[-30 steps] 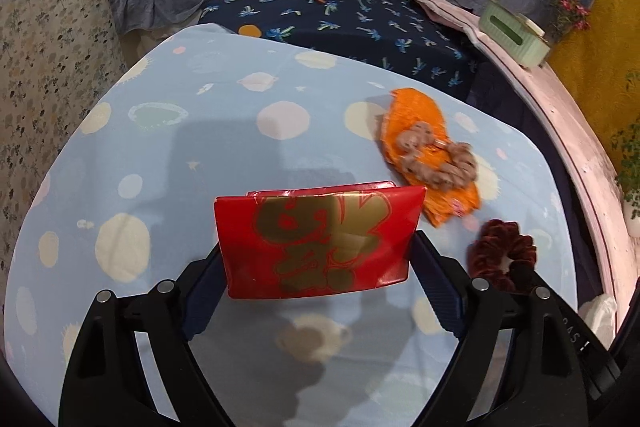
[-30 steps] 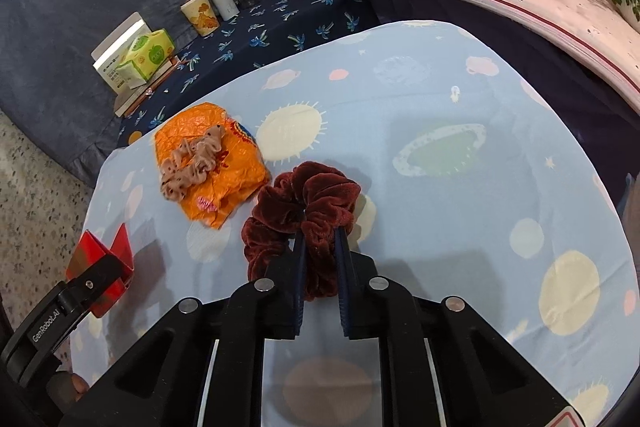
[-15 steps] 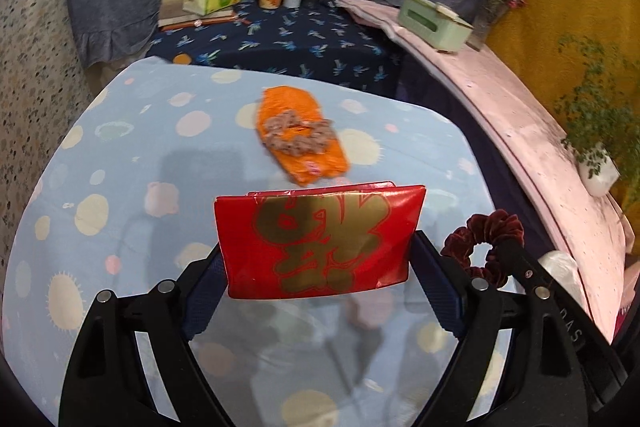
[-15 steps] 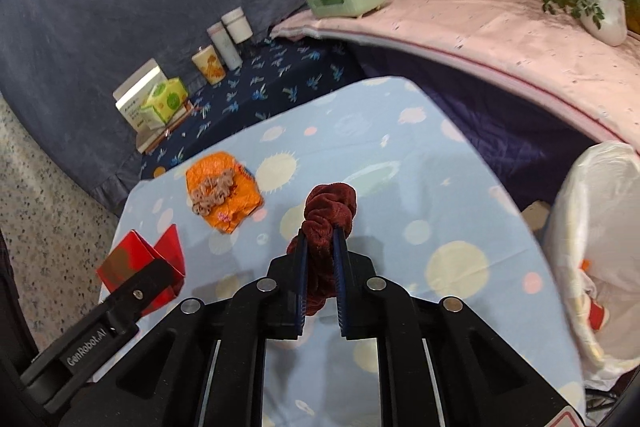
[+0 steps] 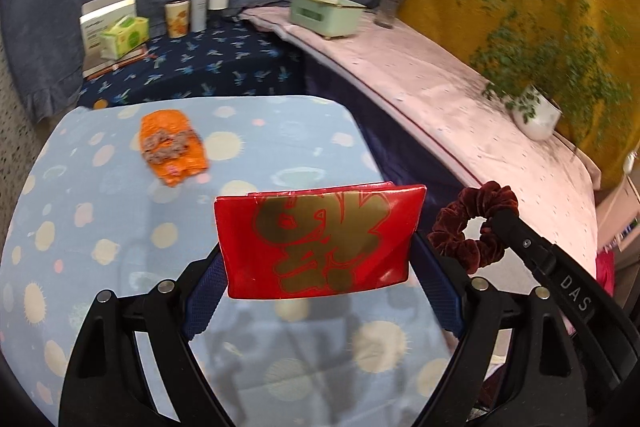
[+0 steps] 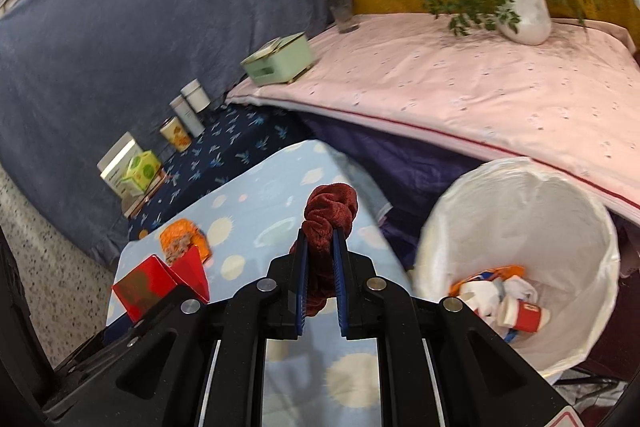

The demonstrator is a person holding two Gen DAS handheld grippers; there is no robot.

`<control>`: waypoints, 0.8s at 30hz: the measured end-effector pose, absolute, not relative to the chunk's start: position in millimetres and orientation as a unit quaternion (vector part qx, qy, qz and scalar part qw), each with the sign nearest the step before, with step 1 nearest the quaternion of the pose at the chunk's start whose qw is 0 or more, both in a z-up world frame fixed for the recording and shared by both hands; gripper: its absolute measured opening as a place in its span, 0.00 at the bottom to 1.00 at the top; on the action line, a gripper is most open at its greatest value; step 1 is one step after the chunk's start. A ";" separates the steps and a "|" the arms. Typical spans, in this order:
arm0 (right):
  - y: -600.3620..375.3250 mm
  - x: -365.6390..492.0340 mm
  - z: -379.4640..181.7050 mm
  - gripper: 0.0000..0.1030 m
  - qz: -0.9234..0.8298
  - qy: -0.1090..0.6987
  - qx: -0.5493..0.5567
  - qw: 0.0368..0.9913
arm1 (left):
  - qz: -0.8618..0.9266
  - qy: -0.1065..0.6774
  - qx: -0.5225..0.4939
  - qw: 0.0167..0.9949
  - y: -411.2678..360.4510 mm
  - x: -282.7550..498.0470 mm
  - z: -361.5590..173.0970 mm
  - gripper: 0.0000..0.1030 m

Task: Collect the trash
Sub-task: 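Carry the red packet and scrunchie over the bin and open both grippers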

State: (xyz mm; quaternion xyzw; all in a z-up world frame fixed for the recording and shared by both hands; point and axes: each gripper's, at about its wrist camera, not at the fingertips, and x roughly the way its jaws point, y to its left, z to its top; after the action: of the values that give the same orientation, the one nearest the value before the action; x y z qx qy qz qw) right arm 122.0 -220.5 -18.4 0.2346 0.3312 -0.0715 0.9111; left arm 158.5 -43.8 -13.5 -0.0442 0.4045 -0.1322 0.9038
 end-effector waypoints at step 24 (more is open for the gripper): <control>-359.3 41.8 -28.7 0.11 -0.178 0.300 0.283 0.893 | -0.253 0.408 0.028 0.877 -198.4 120.7 -19.7 0.81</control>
State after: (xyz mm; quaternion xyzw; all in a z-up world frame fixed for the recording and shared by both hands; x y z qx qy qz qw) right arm 41.8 -359.3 -28.7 0.2830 0.2997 -0.1783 0.8935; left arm 120.7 -198.4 -19.7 0.0279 0.4081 -0.2530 0.8767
